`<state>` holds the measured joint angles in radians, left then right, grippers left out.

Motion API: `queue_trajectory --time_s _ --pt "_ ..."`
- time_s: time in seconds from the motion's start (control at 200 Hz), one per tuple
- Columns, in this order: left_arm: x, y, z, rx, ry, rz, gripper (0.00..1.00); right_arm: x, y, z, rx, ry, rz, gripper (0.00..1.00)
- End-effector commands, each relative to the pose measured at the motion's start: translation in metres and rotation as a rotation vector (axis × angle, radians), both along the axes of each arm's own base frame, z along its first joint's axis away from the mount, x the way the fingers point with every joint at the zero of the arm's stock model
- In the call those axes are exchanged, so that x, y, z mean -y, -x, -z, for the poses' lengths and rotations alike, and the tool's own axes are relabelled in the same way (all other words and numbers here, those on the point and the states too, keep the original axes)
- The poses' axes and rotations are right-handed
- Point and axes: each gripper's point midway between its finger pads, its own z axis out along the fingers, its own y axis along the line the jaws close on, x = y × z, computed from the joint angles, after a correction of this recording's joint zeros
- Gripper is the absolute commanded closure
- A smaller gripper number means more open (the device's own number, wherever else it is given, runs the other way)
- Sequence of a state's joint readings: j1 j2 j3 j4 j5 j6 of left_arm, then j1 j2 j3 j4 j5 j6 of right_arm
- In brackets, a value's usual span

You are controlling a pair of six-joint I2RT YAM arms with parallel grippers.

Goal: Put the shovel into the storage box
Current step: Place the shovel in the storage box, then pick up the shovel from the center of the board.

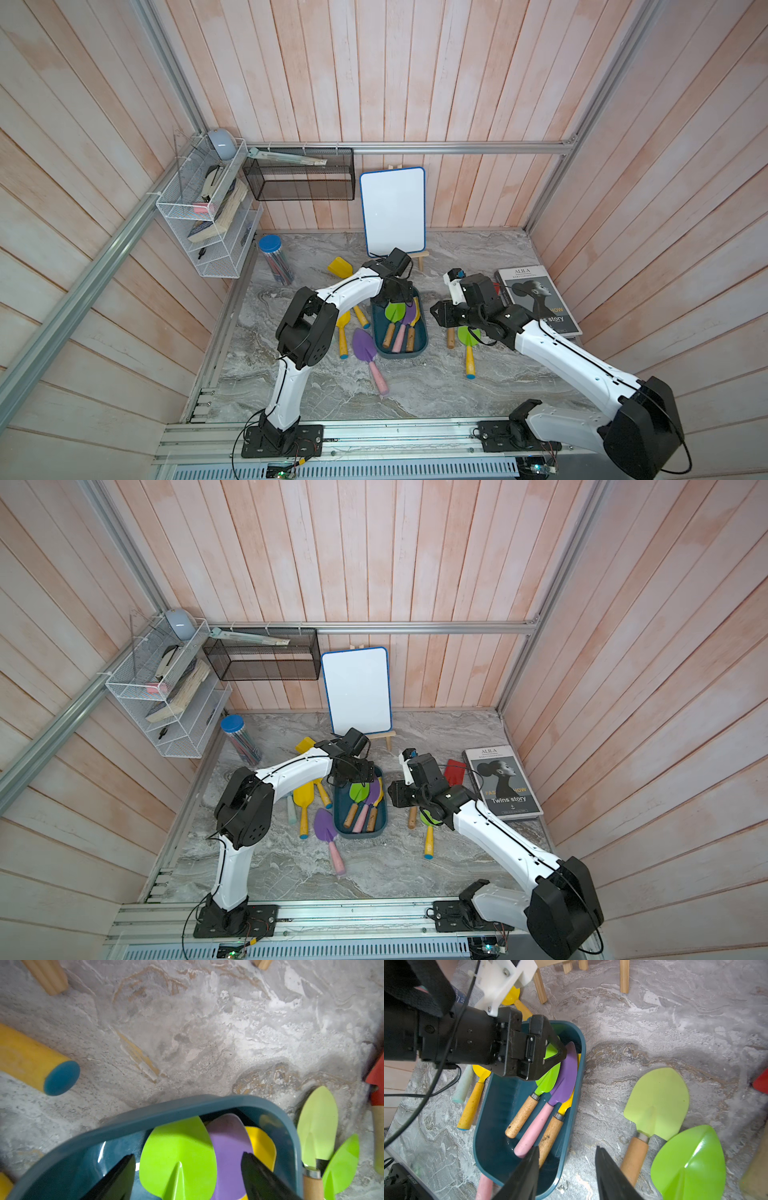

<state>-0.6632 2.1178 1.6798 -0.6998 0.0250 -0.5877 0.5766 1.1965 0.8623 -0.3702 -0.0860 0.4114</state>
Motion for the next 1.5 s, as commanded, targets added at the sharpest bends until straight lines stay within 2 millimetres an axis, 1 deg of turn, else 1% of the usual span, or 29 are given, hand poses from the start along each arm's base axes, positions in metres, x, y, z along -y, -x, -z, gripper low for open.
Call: queue_trajectory --time_s 0.0,0.075,0.145,0.305,0.39,0.45,0.595,0.82,0.96,1.075,1.295,1.41,1.495 --pt "0.001 -0.002 -0.007 0.027 -0.028 -0.005 0.15 0.023 -0.003 -0.003 0.019 0.036 0.093 0.50" --pt "0.004 -0.002 -0.020 0.068 -0.010 0.005 0.15 0.046 -0.007 -0.004 0.018 0.042 0.195 0.50" --pt "0.007 -0.002 -0.035 0.111 0.021 0.018 0.14 0.076 -0.011 0.001 0.001 0.043 0.310 0.50" --pt "0.018 0.007 -0.074 0.216 0.171 0.077 0.13 0.141 -0.008 0.031 -0.071 0.042 0.511 0.51" --pt "0.021 0.013 -0.091 0.265 0.240 0.101 0.12 0.162 -0.007 0.045 -0.102 0.051 0.561 0.51" --pt "0.023 0.018 -0.100 0.290 0.280 0.123 0.11 0.170 -0.007 0.053 -0.119 0.060 0.576 0.51" --pt "0.024 0.027 -0.112 0.313 0.326 0.157 0.10 0.177 -0.014 0.063 -0.140 0.076 0.586 0.51" --pt "0.024 0.035 -0.111 0.316 0.344 0.183 0.10 0.181 -0.028 0.085 -0.191 0.097 0.594 0.51" --pt "0.022 0.035 -0.112 0.325 0.345 0.187 0.10 0.179 -0.041 0.099 -0.231 0.115 0.581 0.51" --pt "0.020 0.035 -0.114 0.334 0.344 0.189 0.09 0.178 -0.049 0.106 -0.244 0.118 0.579 0.51" --pt "0.015 0.030 -0.115 0.340 0.342 0.183 0.09 0.176 -0.053 0.120 -0.278 0.120 0.571 0.52" --pt "0.012 0.027 -0.114 0.339 0.345 0.177 0.09 0.176 -0.054 0.125 -0.290 0.127 0.569 0.57" --pt "0.011 0.026 -0.114 0.335 0.350 0.176 0.09 0.176 -0.054 0.128 -0.301 0.126 0.567 0.65"
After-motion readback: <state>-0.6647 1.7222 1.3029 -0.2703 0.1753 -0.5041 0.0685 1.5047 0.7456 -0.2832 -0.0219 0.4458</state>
